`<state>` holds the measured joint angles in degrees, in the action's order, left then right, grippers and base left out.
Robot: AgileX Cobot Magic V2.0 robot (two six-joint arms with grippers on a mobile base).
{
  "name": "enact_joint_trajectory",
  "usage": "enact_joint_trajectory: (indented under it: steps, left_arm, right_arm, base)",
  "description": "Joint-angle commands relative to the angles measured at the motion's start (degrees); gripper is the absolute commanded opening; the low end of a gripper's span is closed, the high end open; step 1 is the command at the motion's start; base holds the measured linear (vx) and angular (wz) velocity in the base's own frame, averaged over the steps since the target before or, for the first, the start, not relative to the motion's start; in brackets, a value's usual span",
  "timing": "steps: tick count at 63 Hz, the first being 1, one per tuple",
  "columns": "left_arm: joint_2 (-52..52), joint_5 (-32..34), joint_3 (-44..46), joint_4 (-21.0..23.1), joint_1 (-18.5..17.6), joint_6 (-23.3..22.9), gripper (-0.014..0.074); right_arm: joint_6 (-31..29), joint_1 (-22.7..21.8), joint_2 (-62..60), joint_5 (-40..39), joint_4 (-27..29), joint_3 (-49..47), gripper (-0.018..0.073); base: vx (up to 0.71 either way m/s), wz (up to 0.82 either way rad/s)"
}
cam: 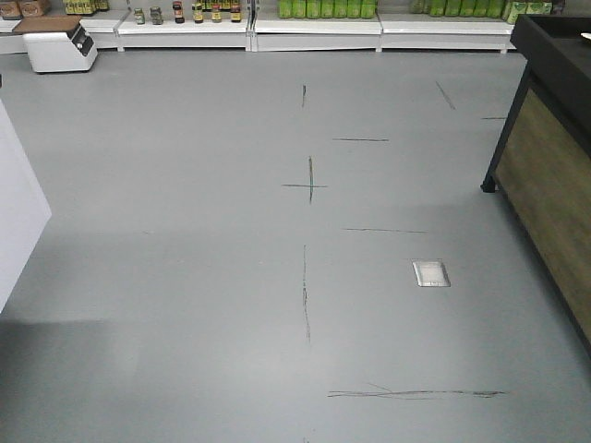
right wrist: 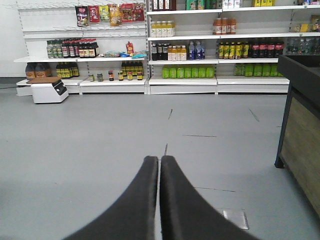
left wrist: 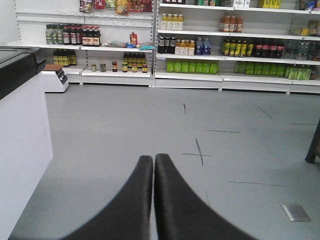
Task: Pick three apples into basket with both arms
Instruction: 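Drive the base forward toward the black fruit display table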
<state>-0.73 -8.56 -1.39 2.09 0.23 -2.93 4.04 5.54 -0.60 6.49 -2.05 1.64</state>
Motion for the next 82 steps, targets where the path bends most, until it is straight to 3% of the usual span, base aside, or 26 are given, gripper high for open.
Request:
enact_joint_trajectory:
  steps: [1,82]
  left_arm:
    - [-0.9,4.0,-1.3,0.0,-0.1,-0.3,-0.0006]
    - [-0.9,4.0,-1.3,0.0,-0.1,-0.3,-0.0006]
  right_arm:
    - [-0.5,-0.3,-0.6,-4.0,-0.6,0.8,-0.0001]
    - [-0.5,-0.3,-0.6,-4.0,-0.6,0.8,-0.0001]
  base:
    - [0.0,0.0]
    - [0.0,0.01]
